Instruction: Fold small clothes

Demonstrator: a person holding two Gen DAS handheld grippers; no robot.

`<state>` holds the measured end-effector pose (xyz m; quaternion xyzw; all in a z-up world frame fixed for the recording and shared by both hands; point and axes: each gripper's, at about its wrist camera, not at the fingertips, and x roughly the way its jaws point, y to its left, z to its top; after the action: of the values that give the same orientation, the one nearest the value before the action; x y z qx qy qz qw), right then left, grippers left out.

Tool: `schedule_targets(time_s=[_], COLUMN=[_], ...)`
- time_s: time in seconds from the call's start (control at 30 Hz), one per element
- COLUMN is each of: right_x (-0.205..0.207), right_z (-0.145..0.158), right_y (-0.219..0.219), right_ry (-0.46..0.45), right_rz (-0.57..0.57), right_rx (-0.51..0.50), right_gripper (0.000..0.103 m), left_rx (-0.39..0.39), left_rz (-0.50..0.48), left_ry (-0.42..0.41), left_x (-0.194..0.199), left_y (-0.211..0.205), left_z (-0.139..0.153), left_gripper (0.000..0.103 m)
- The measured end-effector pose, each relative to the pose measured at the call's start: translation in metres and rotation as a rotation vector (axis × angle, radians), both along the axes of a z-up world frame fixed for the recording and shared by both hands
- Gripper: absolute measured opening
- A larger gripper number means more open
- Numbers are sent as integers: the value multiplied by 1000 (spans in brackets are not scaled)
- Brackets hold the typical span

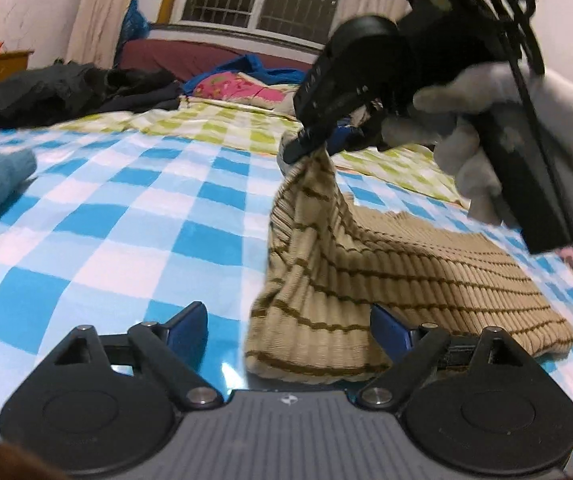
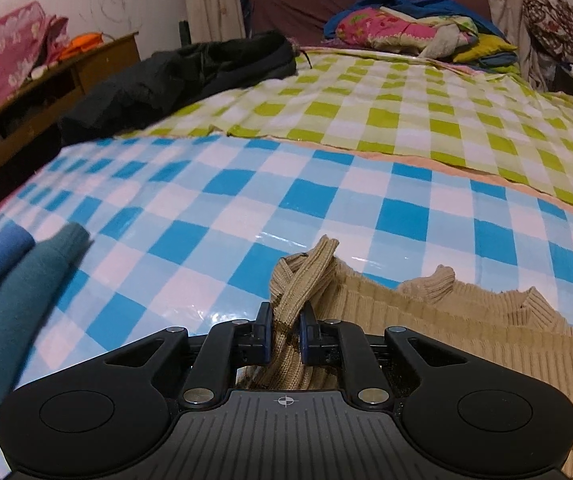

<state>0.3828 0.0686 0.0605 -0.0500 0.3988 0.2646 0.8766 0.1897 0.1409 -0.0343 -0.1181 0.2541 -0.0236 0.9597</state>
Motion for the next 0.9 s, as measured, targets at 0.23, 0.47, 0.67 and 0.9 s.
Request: schedule_targets(time_s=[0.23, 0.47, 0.67, 0.9], right_x=[-5, -11, -10, -3], right_z=[20, 29, 33, 39], right_y=[-27, -50, -71, -113], right_ry=[-5, 5, 15, 17], right_rz=[-10, -12, -23, -59], right_rx=[72, 129, 185, 250], right_gripper=[12, 12, 12, 12], left_rx=[-12, -19, -55, -110], left_rz=[-4, 11, 9, 3], left_ry=[11, 15, 16, -69], left_x=[3, 9, 6, 4], left_y=[1, -10, -20, -40], left_z=[-4, -4, -1, 35], left_gripper=[94, 89, 45, 26])
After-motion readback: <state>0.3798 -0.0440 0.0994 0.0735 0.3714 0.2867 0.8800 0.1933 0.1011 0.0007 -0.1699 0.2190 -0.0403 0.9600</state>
